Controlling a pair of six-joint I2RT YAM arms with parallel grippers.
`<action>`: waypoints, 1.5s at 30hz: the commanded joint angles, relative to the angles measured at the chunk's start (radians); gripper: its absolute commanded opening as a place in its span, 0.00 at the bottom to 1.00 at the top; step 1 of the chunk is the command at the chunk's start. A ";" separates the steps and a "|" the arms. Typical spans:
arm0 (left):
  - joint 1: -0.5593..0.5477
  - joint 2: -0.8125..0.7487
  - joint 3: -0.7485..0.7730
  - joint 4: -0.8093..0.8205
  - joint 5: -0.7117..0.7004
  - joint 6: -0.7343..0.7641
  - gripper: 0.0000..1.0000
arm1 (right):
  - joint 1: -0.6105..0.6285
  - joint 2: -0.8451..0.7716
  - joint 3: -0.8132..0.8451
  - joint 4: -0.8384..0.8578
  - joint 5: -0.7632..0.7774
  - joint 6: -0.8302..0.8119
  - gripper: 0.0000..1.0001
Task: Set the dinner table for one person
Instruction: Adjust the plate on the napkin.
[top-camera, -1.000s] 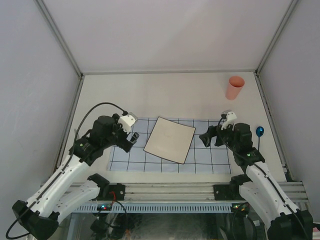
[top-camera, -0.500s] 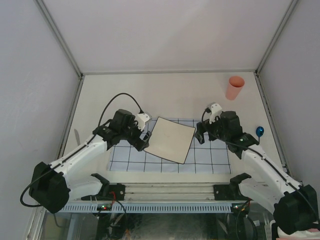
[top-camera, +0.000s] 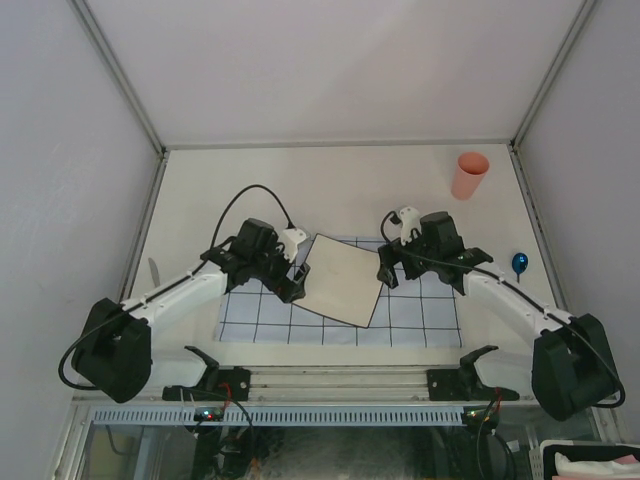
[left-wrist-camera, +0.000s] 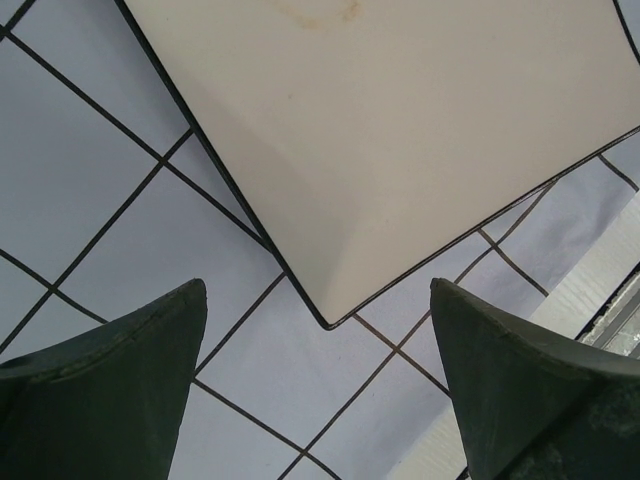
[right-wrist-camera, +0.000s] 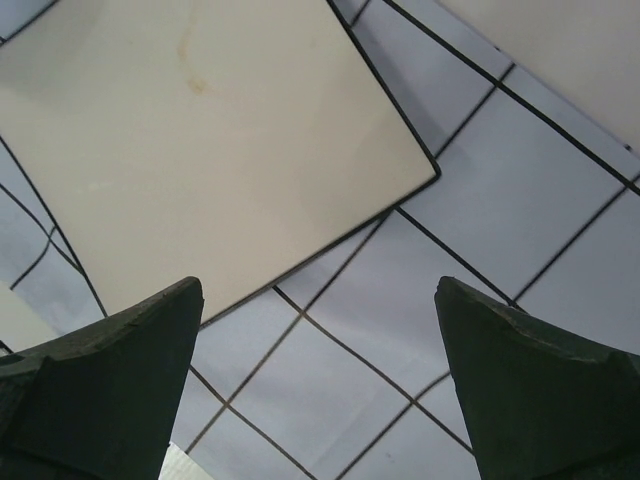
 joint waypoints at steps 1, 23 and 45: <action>-0.004 -0.014 0.053 -0.054 -0.025 0.026 0.96 | 0.014 0.034 0.014 0.133 -0.105 0.020 1.00; 0.074 0.300 0.162 -0.097 0.321 -0.054 0.92 | -0.065 0.185 0.071 0.120 -0.246 0.145 1.00; 0.128 0.312 0.202 -0.171 0.373 0.032 0.88 | -0.136 0.370 0.145 0.092 -0.355 0.170 1.00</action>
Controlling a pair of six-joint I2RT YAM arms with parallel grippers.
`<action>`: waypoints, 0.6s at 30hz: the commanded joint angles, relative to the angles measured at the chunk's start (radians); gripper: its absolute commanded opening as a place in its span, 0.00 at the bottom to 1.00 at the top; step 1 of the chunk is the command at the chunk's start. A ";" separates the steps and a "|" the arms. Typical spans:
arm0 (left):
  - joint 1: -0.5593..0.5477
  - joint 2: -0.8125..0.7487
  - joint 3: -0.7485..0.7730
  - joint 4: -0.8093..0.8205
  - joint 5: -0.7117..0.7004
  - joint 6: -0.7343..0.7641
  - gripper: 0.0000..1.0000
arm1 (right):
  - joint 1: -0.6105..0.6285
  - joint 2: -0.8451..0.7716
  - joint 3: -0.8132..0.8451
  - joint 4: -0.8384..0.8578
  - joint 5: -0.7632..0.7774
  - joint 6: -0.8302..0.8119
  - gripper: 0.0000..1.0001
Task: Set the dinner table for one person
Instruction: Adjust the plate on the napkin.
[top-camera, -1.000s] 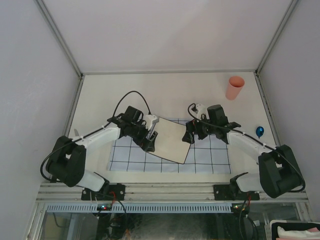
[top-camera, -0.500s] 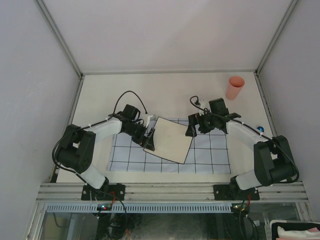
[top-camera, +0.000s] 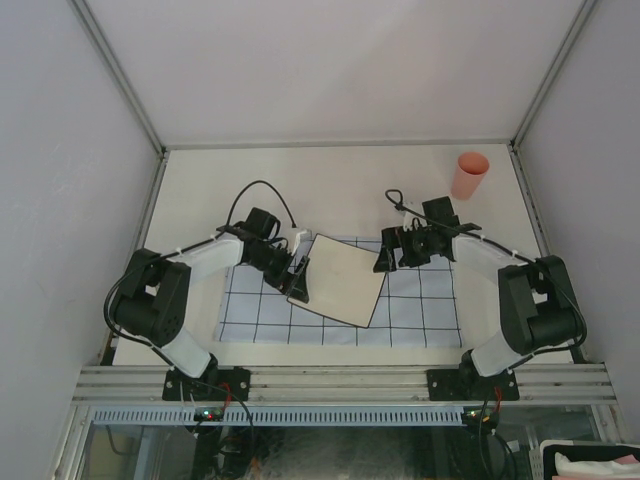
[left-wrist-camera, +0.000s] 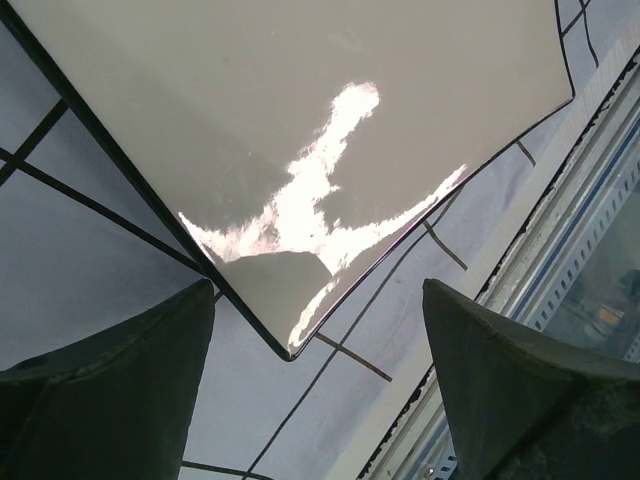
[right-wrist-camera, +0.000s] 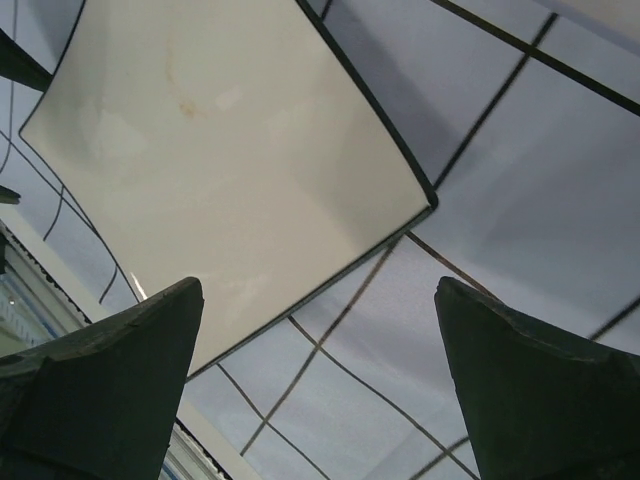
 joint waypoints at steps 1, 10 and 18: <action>0.004 -0.020 0.056 -0.026 0.047 0.044 0.88 | 0.035 0.040 -0.004 0.145 -0.089 0.080 1.00; 0.003 -0.033 0.061 -0.040 0.044 0.048 0.85 | 0.093 0.147 -0.003 0.246 -0.115 0.105 0.99; 0.002 -0.023 0.042 -0.024 0.056 0.042 0.79 | 0.090 0.229 -0.003 0.298 -0.129 0.111 0.93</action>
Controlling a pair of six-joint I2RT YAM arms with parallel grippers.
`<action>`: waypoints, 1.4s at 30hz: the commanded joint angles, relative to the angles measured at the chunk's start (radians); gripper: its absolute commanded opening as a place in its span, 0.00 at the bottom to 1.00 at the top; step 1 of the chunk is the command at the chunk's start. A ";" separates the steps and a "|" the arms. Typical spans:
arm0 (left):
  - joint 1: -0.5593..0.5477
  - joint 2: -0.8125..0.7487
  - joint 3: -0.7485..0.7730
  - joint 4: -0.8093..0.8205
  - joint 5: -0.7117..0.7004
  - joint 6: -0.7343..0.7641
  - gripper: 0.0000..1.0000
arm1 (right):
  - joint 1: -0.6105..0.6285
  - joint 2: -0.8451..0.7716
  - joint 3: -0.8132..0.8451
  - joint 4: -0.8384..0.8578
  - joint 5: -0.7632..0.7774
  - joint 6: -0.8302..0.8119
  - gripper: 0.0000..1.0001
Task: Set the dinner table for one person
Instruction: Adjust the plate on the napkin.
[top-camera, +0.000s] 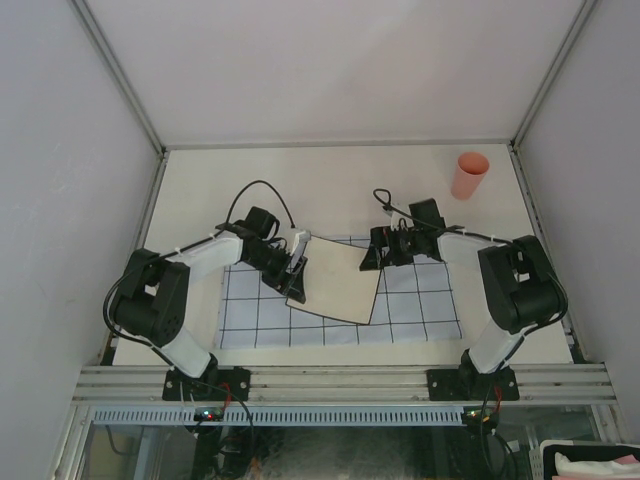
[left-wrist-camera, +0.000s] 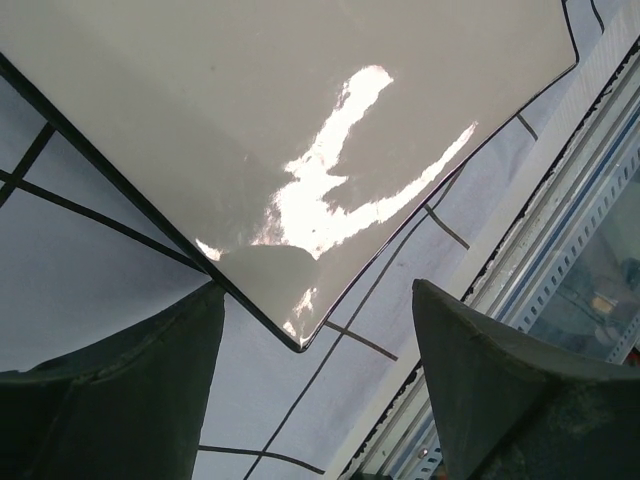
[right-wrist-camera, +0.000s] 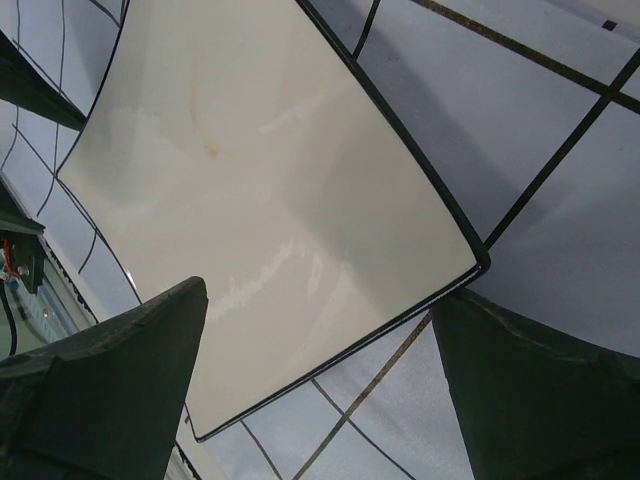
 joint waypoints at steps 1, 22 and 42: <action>0.000 -0.020 0.016 0.046 0.055 0.018 0.78 | 0.022 0.077 -0.002 0.065 -0.037 0.005 0.92; 0.000 0.008 0.047 0.037 -0.003 0.015 0.42 | -0.035 0.019 -0.019 0.008 -0.052 -0.043 0.52; -0.009 -0.025 0.078 -0.049 -0.146 0.040 0.38 | -0.049 -0.002 -0.018 0.019 -0.084 -0.051 0.48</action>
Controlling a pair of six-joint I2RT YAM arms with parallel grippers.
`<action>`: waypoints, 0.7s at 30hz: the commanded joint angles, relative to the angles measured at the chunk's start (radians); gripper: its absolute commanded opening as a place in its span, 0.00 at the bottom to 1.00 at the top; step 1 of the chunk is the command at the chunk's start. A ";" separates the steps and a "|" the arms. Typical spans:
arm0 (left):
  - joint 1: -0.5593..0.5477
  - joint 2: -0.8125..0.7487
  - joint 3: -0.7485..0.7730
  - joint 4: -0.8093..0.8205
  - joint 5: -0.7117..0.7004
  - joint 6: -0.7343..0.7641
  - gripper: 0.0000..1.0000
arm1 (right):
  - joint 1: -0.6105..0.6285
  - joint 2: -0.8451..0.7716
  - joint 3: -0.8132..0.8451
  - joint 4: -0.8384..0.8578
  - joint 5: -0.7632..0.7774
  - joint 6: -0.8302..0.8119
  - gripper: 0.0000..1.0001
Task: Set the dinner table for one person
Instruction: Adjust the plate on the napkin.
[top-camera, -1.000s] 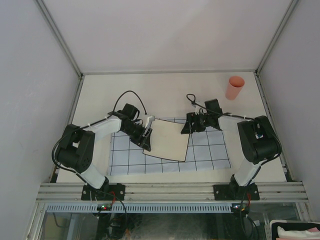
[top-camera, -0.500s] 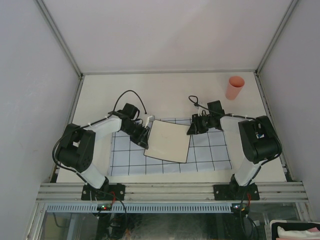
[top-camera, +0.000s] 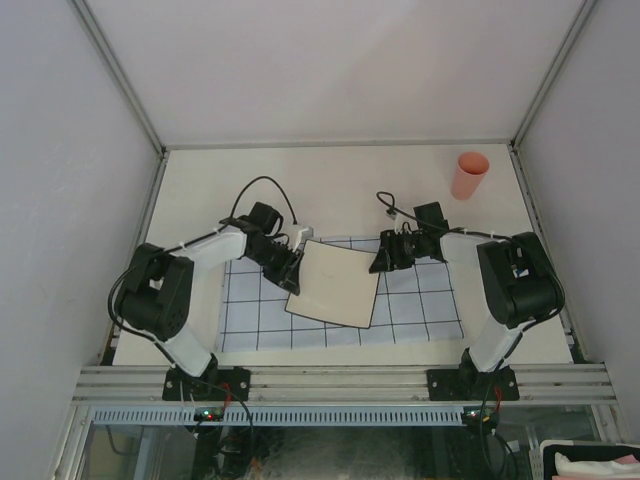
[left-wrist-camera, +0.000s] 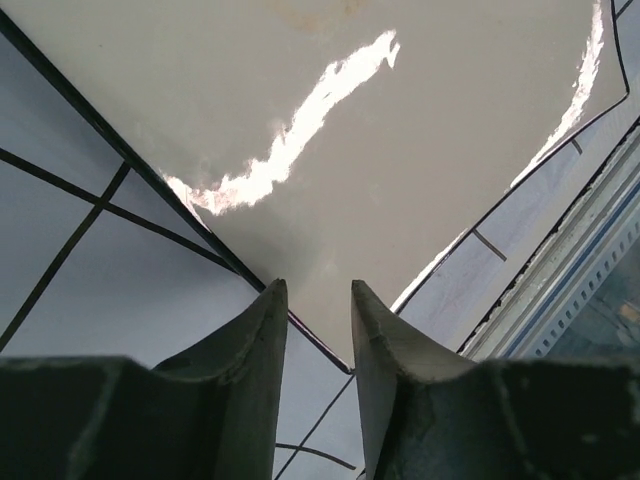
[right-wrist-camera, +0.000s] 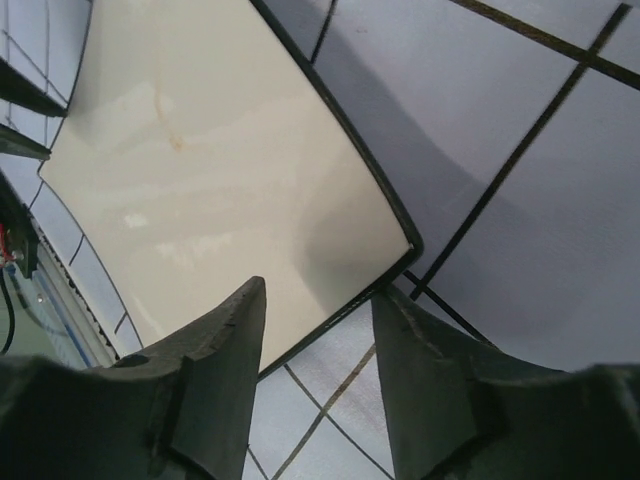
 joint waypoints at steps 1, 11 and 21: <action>-0.005 -0.102 0.015 -0.038 -0.098 0.031 0.42 | -0.007 -0.038 0.000 0.010 -0.049 -0.005 0.52; -0.004 -0.030 0.014 -0.106 -0.098 0.021 0.71 | -0.013 -0.069 0.000 0.041 -0.048 -0.018 0.64; -0.004 0.154 0.062 -0.108 0.115 0.060 0.57 | -0.038 -0.088 0.000 0.061 -0.049 -0.006 0.62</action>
